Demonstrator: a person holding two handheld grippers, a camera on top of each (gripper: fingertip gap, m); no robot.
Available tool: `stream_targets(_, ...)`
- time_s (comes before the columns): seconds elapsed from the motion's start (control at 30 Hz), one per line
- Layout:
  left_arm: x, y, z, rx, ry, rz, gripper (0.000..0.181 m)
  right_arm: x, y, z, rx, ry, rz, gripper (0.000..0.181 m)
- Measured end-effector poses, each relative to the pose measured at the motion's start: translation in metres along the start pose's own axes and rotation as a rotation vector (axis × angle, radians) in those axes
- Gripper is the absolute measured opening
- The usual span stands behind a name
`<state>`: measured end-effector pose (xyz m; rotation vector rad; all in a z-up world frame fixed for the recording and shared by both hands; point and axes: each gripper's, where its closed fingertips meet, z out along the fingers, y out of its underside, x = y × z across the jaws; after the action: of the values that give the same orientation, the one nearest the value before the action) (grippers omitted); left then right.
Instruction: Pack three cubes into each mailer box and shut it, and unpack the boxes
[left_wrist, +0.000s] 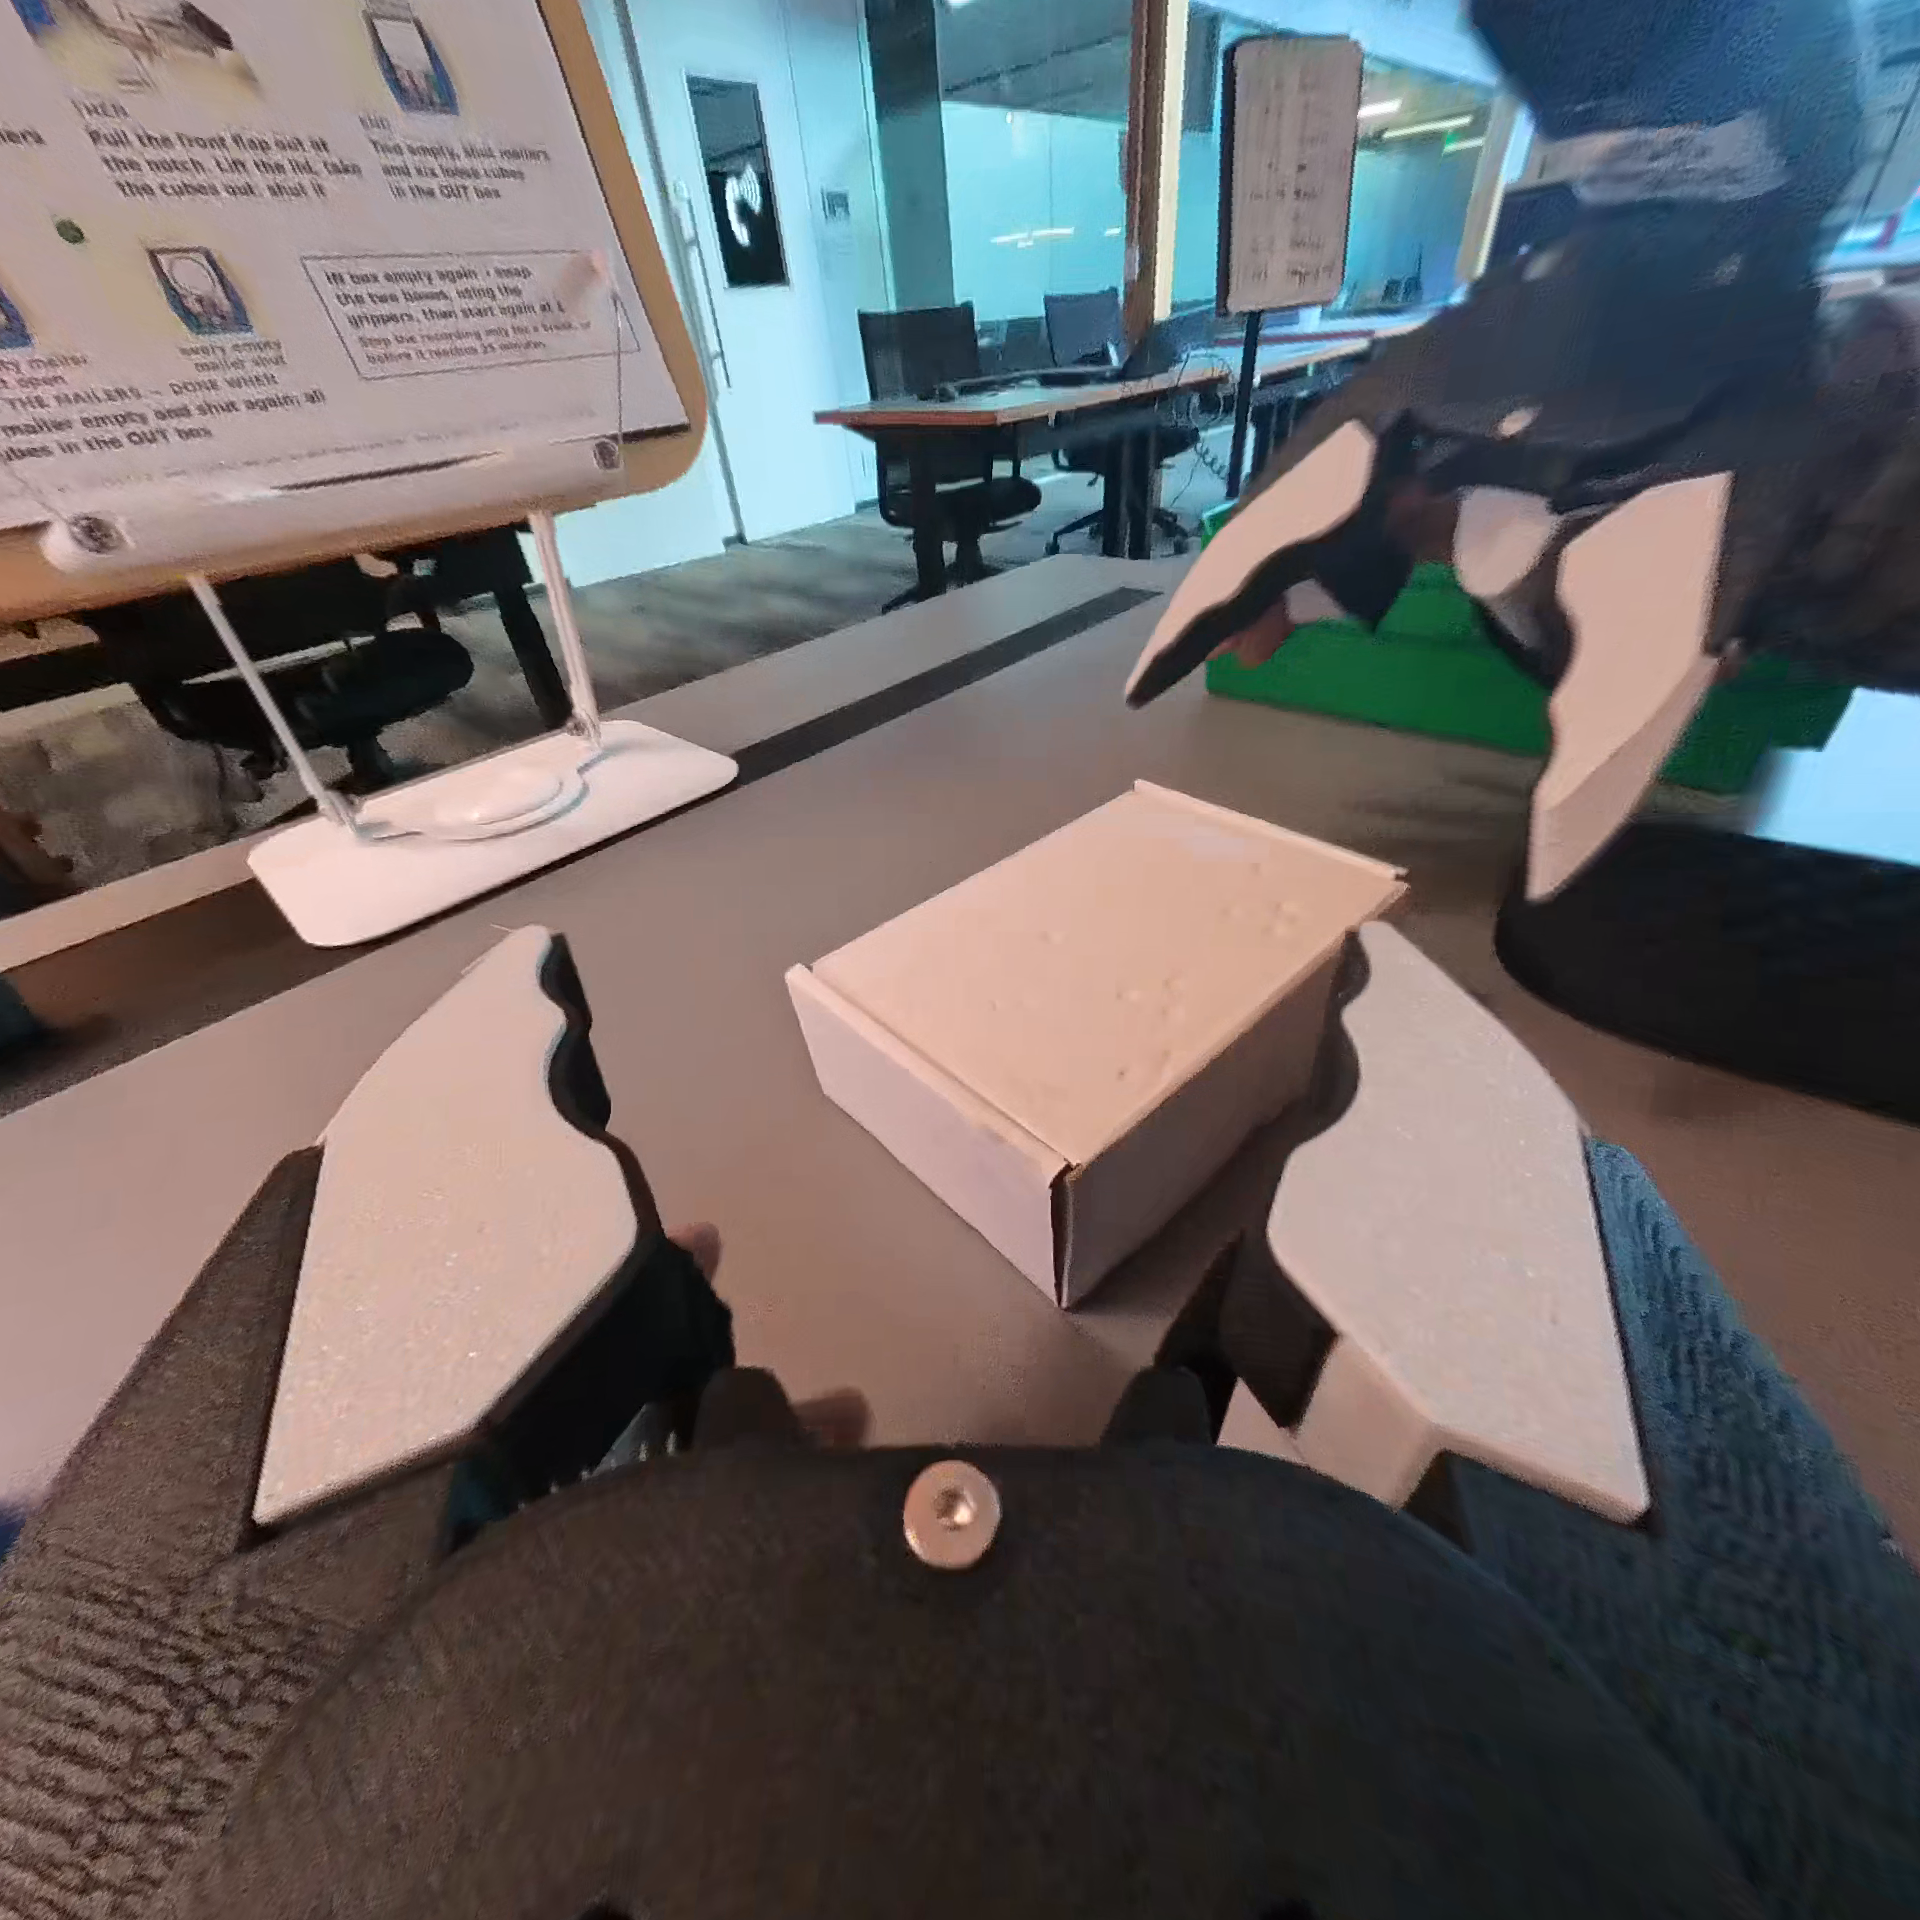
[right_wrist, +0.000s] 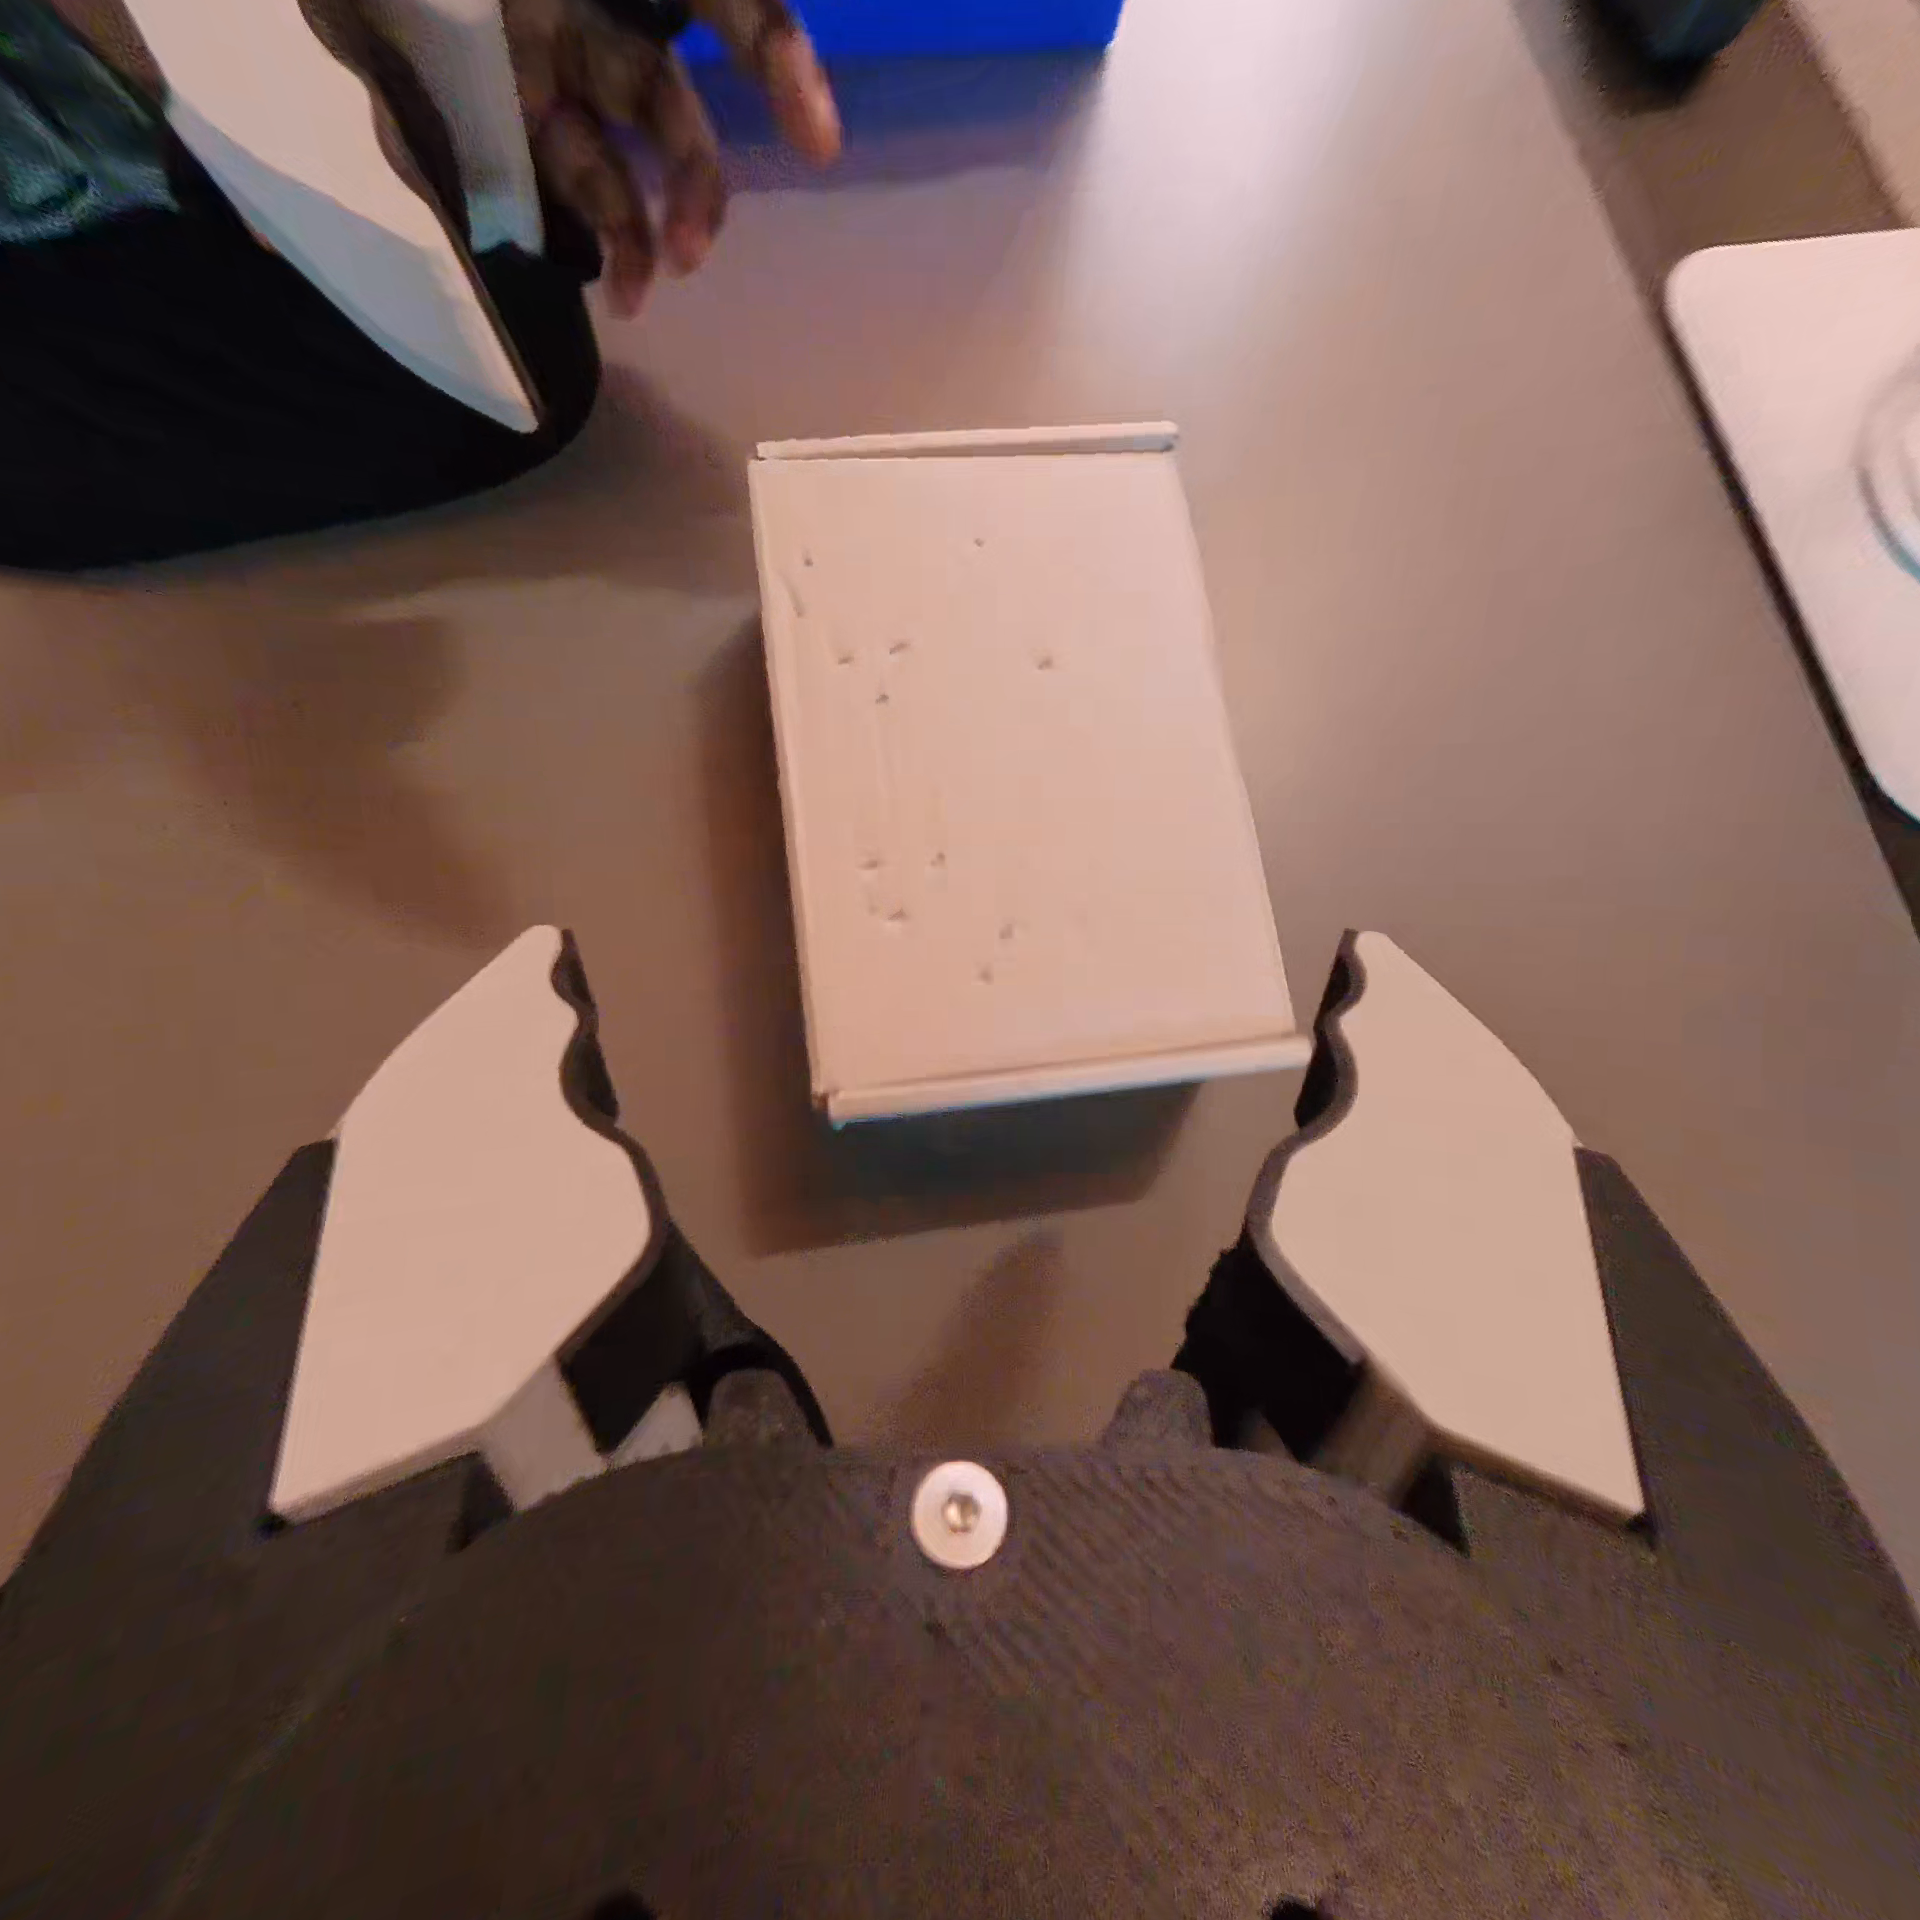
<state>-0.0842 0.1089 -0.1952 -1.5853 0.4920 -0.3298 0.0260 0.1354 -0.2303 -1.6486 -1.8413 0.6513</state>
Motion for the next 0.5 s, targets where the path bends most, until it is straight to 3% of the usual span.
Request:
stream_targets(0.17,-0.011,0.0,-0.005,0.008,-0.024,-0.043,0.131,0.011,-0.006,0.034,-0.261,-0.08,-0.076,0.125)
stream_targets(0.37,-0.014,0.002,-0.005,-0.007,-0.042,-0.027,0.131,0.013,-0.008,0.06,-0.394,-0.122,-0.082,0.113)
stream_targets(0.5,-0.016,0.004,-0.005,-0.016,-0.049,-0.015,0.131,0.013,-0.008,0.064,-0.484,-0.117,-0.091,0.117)
